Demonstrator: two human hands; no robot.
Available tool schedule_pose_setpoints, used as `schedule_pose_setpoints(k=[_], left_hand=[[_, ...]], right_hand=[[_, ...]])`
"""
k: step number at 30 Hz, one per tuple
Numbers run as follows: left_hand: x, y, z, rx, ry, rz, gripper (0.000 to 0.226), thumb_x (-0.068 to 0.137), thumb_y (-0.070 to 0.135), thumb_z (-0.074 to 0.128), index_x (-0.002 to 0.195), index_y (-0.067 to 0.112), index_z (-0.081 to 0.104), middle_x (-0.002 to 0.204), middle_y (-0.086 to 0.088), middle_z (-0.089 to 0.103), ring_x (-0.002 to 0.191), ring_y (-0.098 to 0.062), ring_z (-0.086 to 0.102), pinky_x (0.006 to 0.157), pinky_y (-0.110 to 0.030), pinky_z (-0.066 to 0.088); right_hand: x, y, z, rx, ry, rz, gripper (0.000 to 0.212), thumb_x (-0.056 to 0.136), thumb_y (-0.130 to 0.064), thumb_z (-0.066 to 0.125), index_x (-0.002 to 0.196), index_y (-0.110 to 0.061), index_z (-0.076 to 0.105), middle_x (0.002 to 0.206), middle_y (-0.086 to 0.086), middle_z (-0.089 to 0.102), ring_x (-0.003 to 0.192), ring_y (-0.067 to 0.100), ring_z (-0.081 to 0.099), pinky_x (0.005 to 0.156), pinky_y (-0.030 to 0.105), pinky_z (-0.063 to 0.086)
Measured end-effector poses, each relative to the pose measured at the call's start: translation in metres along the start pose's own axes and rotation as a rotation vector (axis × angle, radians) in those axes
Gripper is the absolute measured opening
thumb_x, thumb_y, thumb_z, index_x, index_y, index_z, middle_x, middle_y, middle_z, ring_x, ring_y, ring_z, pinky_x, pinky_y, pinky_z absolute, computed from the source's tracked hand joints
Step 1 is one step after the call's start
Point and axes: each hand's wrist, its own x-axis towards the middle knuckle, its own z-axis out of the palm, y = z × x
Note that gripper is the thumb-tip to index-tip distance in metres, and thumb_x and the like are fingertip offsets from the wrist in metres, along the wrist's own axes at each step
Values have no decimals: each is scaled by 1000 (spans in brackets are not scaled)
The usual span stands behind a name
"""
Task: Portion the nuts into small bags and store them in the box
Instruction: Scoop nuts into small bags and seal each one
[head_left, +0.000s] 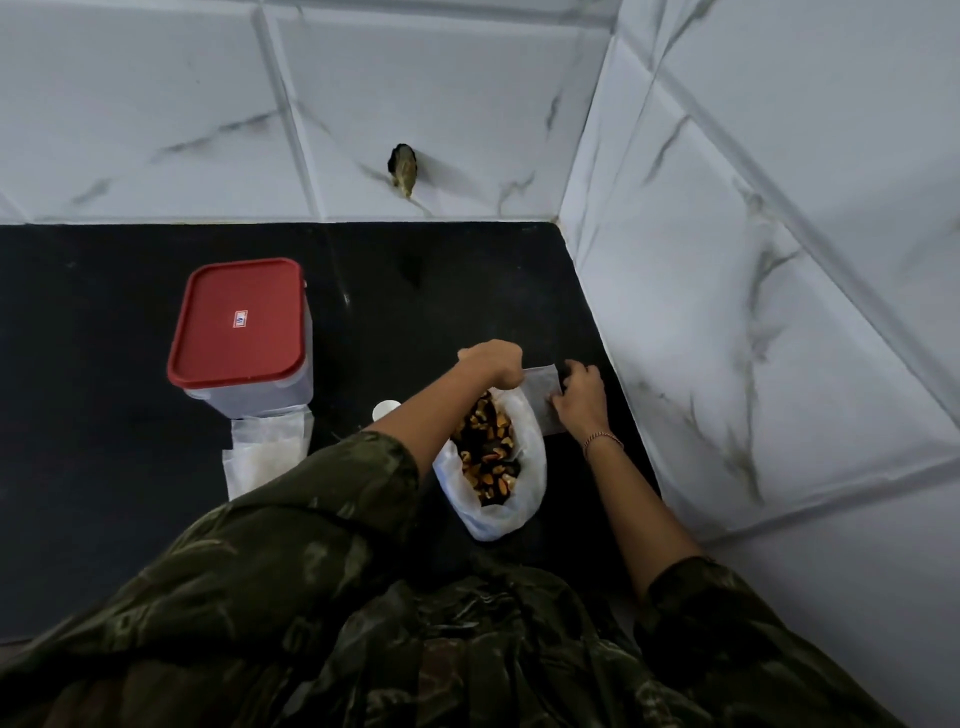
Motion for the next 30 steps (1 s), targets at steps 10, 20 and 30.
schedule_pose_setpoints(k=[10,20,30], left_hand=[[3,-2,7,-94,64,45,22,92,20,55,111,16,66,110,-5,63,100,-24,60,91,-42,51],[-14,-18,-21,-351,462,123,19,93,26,60,105,17,71,105,-1,69,95,-13,64,85,-30,53],[-60,-74,-44,-585,630,109,15,85,17,69,98,21,74,92,9,69,82,-5,64,69,-18,52]], right_hand=[[1,1,0,277,71,121,13,85,-10,65,98,-4,66,102,12,68,95,23,63,81,30,49],[-2,-26,-25,444,107,-97,10,91,-9,56,97,-13,63,104,9,63,94,17,59,82,31,52],[-35,-96,-23,148,156,-616,41,91,-10,57,129,-21,47,112,-5,53,96,3,55,79,15,50]])
